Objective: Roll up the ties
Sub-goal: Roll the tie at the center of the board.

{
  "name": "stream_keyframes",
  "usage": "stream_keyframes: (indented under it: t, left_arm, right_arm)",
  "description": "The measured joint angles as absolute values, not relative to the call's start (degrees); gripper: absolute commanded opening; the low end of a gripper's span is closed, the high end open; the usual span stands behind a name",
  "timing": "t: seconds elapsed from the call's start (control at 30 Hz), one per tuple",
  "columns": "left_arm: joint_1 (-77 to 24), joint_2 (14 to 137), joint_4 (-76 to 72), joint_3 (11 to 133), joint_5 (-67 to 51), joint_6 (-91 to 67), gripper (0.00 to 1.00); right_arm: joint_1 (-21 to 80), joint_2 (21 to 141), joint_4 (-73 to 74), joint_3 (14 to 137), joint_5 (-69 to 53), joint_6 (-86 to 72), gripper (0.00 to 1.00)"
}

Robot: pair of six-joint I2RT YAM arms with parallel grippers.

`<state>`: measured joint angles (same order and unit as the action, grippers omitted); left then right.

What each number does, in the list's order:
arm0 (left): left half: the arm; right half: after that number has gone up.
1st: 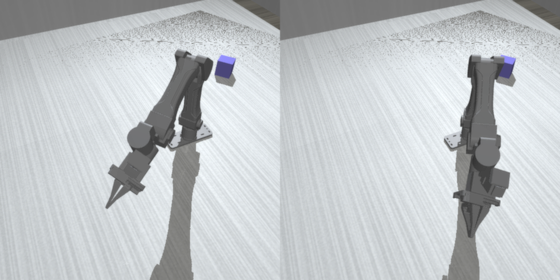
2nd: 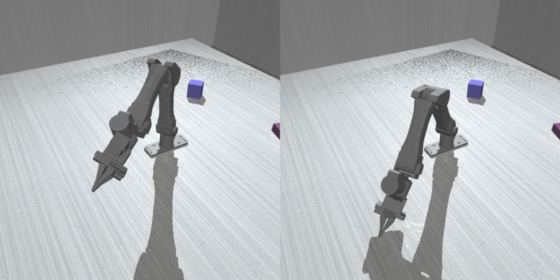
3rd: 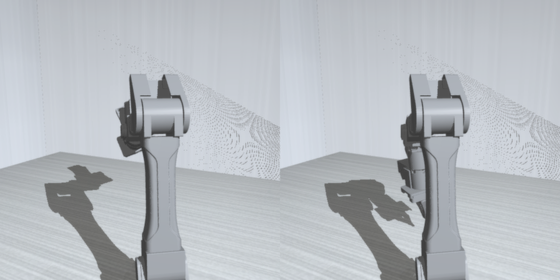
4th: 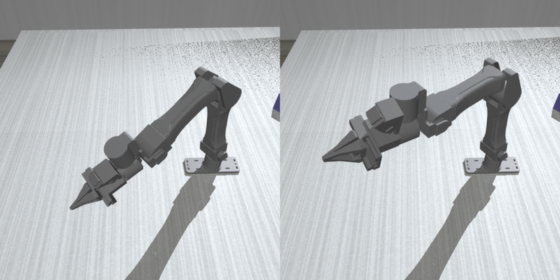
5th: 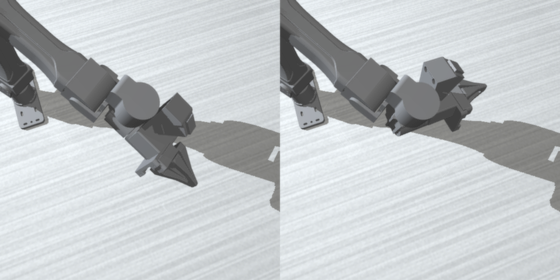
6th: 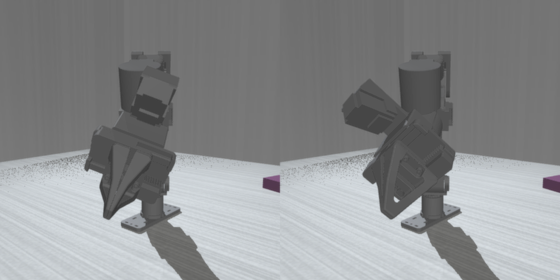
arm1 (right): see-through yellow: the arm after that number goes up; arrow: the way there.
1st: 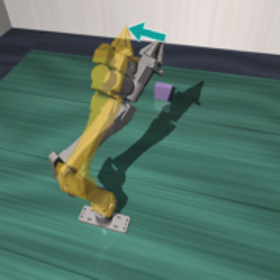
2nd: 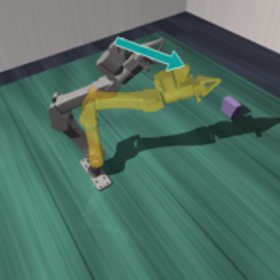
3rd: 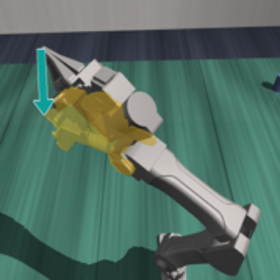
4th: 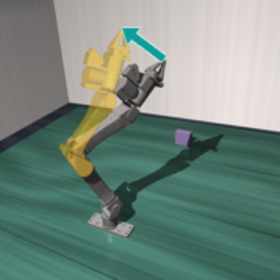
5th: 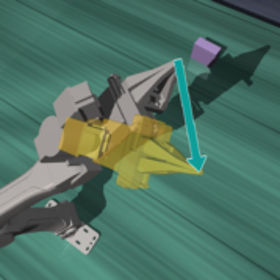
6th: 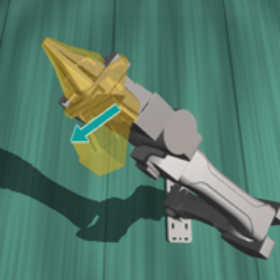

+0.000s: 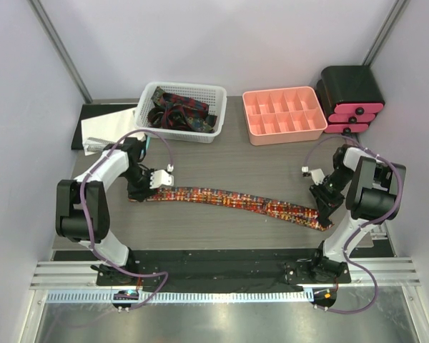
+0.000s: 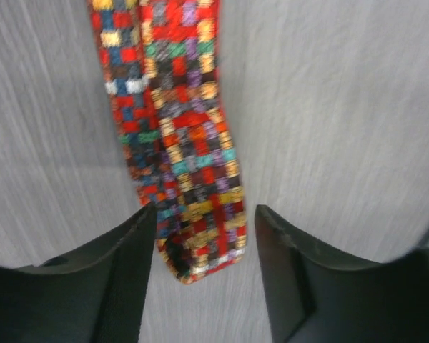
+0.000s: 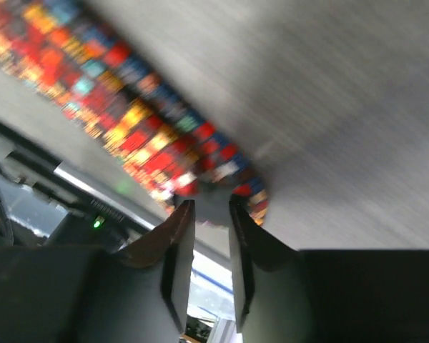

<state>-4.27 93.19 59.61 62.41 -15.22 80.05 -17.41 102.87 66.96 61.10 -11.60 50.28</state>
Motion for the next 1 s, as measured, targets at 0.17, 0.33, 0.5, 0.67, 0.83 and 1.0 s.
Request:
stream_keyframes:
  t: [0.17,0.33,0.5,0.67,0.83,1.0]
  left_arm:
    - [-4.3,94.0,54.4,61.3,-12.0,79.6,0.20]
    - [-4.2,95.2,53.8,62.7,-11.6,78.8,0.12]
    - [-3.5,95.7,53.8,64.0,-11.5,78.3,0.07]
    - [-3.2,97.1,54.0,64.7,-10.8,77.8,0.01]
    - [-2.8,98.9,53.9,65.7,-10.3,76.9,0.04]
    - [-2.7,99.8,54.1,66.4,-10.3,76.6,0.08]
  right_arm:
    - [-17.4,104.7,64.4,61.1,-10.1,48.6,0.08]
    - [-17.4,104.8,63.5,61.1,-8.8,47.6,0.01]
    - [-17.8,104.8,63.1,61.5,-8.6,47.4,0.01]
    - [-18.3,104.8,60.8,63.8,-8.6,47.2,0.01]
    - [-18.8,105.5,58.2,67.9,-8.6,46.8,0.01]
    - [-18.8,108.6,56.4,71.7,-8.0,46.5,0.01]
